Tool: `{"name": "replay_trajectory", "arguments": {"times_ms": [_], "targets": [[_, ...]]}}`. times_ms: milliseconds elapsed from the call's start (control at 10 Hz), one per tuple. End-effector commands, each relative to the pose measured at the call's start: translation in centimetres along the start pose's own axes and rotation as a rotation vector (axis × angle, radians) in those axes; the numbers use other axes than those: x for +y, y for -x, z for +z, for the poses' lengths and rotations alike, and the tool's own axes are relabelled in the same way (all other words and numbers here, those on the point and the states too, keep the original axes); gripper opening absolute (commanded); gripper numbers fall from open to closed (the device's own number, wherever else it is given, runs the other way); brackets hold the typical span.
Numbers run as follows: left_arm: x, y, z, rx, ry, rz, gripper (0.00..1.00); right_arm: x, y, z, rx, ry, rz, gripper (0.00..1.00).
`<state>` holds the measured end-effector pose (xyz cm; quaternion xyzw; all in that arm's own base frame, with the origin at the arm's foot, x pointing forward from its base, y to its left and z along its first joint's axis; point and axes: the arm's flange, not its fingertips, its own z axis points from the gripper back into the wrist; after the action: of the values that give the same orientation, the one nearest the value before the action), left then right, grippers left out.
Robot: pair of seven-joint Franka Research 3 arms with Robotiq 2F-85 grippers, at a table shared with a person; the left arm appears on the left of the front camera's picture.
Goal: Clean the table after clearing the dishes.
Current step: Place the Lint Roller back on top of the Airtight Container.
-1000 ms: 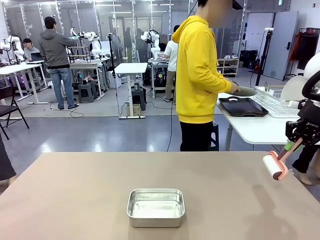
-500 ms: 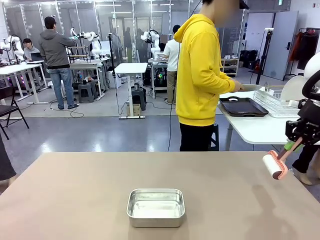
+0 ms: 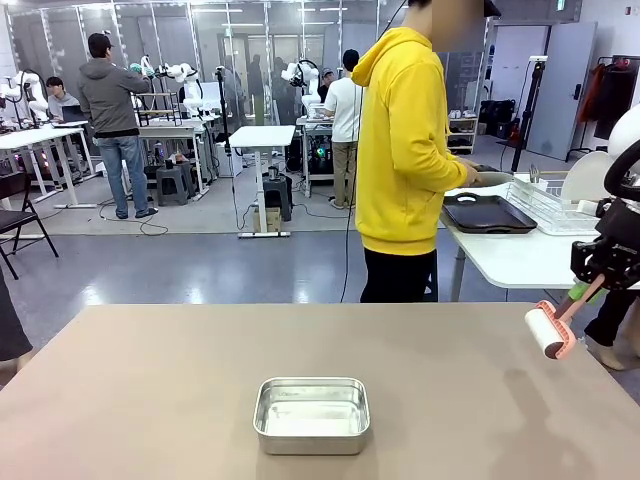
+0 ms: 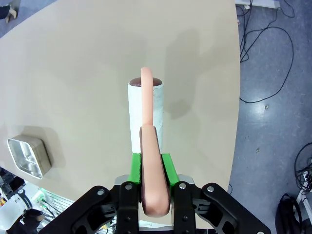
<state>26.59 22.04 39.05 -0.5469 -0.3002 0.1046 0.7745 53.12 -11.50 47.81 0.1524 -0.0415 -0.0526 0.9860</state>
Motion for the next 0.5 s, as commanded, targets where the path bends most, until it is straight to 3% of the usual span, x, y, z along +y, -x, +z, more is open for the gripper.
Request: {"name": "replay_trajectory", "arguments": {"times_ms": [0,100,400], "targets": [[-0.5,0.0,0.3,-0.005,0.007,0.017,1.0,0.1,0.0,0.3,-0.02,-0.019,0.021,0.22],[-0.5,0.0,0.3,-0.005,0.007,0.017,1.0,0.0,0.0,0.0,0.0,0.0,0.0,0.22],[-0.5,0.0,0.3,-0.005,0.007,0.017,1.0,5.6,1.0,3.6,-0.06,0.068,0.32,0.22]]}}
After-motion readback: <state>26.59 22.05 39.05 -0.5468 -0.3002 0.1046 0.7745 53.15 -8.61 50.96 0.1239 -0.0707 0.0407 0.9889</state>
